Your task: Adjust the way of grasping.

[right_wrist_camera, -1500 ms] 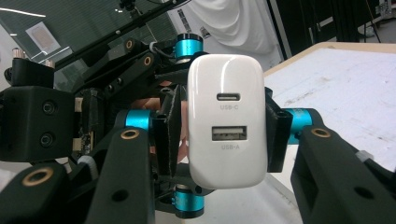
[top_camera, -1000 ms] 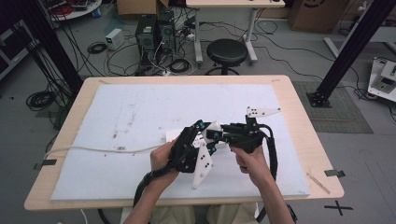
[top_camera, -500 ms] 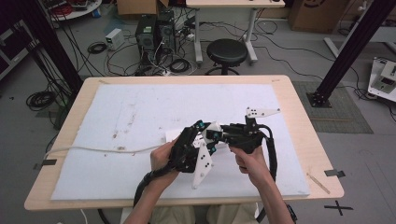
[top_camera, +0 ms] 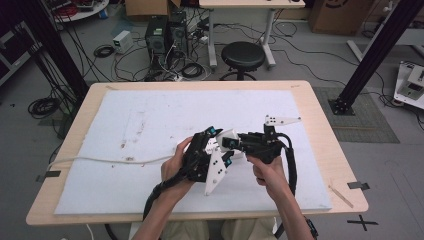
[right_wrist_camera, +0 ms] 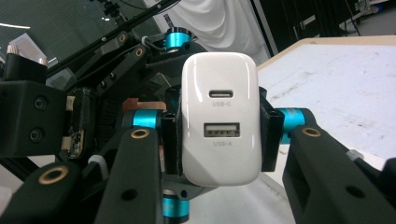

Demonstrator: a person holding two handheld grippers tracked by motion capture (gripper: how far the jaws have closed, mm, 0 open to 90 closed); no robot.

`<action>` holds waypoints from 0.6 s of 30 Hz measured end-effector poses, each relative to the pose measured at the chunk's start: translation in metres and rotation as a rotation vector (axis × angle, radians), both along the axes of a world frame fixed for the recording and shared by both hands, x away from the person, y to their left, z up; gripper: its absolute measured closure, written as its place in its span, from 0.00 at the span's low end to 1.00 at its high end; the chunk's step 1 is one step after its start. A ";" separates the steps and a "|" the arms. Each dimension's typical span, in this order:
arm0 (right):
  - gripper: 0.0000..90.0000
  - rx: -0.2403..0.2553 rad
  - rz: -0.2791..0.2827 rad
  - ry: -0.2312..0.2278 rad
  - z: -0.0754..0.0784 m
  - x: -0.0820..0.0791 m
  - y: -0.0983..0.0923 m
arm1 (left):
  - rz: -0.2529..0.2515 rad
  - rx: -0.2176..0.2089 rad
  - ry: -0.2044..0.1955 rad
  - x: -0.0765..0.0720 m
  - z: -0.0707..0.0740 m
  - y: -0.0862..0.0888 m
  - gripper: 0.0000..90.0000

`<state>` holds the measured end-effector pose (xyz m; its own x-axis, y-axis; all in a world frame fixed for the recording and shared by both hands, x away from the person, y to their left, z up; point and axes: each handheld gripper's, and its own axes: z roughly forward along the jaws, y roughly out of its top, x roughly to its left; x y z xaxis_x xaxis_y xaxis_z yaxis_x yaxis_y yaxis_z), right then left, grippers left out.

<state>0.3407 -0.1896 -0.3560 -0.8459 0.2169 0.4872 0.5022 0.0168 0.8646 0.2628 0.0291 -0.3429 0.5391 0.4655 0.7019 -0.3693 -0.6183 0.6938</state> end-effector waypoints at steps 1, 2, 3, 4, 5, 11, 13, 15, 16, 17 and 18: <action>0.70 -0.001 -0.003 -0.004 0.000 0.000 0.000 | -0.007 -0.010 0.010 0.000 0.001 0.002 0.28; 0.70 -0.001 -0.004 -0.005 0.000 0.000 -0.001 | -0.010 -0.015 0.019 0.000 0.001 0.002 0.28; 0.70 -0.001 -0.007 -0.005 0.000 0.000 -0.001 | -0.014 -0.015 0.026 0.000 0.002 0.004 0.28; 0.70 -0.001 -0.007 -0.005 0.000 0.000 -0.001 | -0.014 -0.015 0.026 0.000 0.002 0.004 0.28; 0.70 0.001 -0.009 -0.007 0.000 0.001 -0.002 | -0.014 -0.015 0.026 0.000 0.002 0.004 0.28; 0.70 -0.013 -0.038 -0.019 0.000 0.000 -0.008 | -0.032 -0.144 0.222 0.007 0.009 0.023 0.23; 0.70 -0.021 -0.055 -0.031 0.001 0.000 -0.011 | -0.022 -0.197 0.270 0.009 0.010 0.034 0.23; 0.70 -0.028 -0.062 -0.042 0.001 0.000 -0.013 | -0.008 -0.225 0.305 0.011 0.010 0.044 0.23; 0.70 -0.028 -0.062 -0.042 0.001 0.000 -0.013 | -0.008 -0.225 0.305 0.011 0.010 0.044 0.23; 0.70 -0.037 -0.069 -0.049 0.002 -0.001 -0.014 | -0.002 -0.247 0.322 0.012 0.010 0.051 0.23; 0.70 -0.037 -0.069 -0.049 0.002 -0.001 -0.014 | 0.005 -0.255 0.332 0.013 0.009 0.056 0.23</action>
